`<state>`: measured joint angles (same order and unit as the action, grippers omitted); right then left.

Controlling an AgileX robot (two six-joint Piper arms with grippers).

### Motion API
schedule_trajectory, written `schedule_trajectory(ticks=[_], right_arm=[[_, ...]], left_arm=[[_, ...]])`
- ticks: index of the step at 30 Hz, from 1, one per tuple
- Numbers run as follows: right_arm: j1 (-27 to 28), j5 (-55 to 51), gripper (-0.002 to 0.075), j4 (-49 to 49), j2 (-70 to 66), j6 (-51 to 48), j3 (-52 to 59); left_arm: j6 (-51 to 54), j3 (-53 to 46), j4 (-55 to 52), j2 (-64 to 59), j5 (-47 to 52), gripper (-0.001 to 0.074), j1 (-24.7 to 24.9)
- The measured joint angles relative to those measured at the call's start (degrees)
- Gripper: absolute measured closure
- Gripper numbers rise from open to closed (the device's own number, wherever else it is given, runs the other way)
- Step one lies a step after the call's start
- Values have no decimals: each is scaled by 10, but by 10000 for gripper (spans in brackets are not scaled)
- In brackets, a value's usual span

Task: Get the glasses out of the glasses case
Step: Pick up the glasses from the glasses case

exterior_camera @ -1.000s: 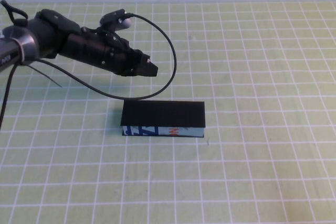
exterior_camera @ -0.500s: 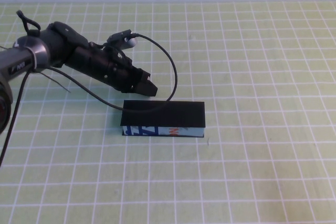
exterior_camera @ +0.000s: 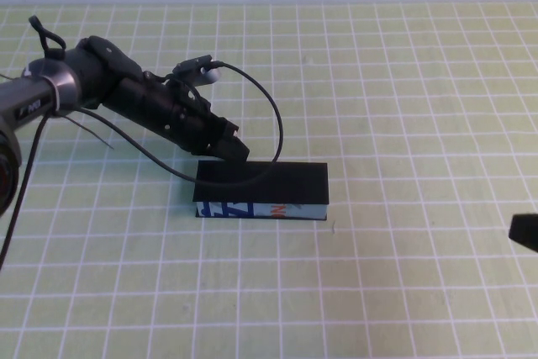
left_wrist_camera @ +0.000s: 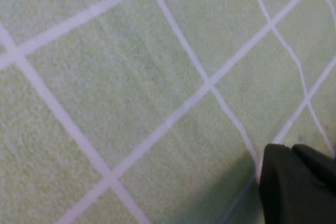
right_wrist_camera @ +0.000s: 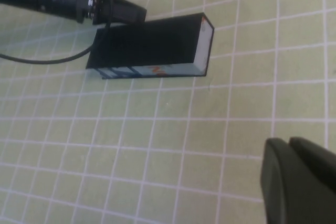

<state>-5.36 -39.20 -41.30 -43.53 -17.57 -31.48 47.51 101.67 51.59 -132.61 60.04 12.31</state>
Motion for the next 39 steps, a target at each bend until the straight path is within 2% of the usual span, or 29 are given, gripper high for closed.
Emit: schedule_trajectory(ticks=[2, 5, 8, 13, 19, 23, 26, 31, 34, 39], right_arm=[[-1, -21, 743, 0, -69, -33, -51], [-33, -29, 743, 12, -170, -57, -125], [-102, -27, 743, 51, -265, -53, -200], [-242, -11, 743, 170, -393, -28, -308], [-340, 19, 741, 338, -502, -27, -392], [-367, 42, 699, 404, -543, -52, -415], [-379, 65, 609, 418, -565, -110, -420], [-386, 106, 414, 425, -591, -164, -421], [-386, 132, 375, 432, -602, -170, -421], [-386, 163, 362, 463, -628, -173, -422]], left_arm=[[-1, 0, 0, 0, 2, 739, 0], [-2, 0, 0, 0, 7, 739, 0], [-2, 0, 0, 0, 10, 739, 0], [-2, 0, 0, 0, 14, 739, 0], [-3, 0, 0, 0, 17, 739, 0], [-3, 0, 0, 0, 17, 739, 0], [-3, 0, 0, 0, 18, 739, 0], [-4, 0, 0, 0, 18, 739, 0], [-4, 0, 0, 0, 19, 739, 0], [-4, 0, 0, 0, 19, 739, 0]])
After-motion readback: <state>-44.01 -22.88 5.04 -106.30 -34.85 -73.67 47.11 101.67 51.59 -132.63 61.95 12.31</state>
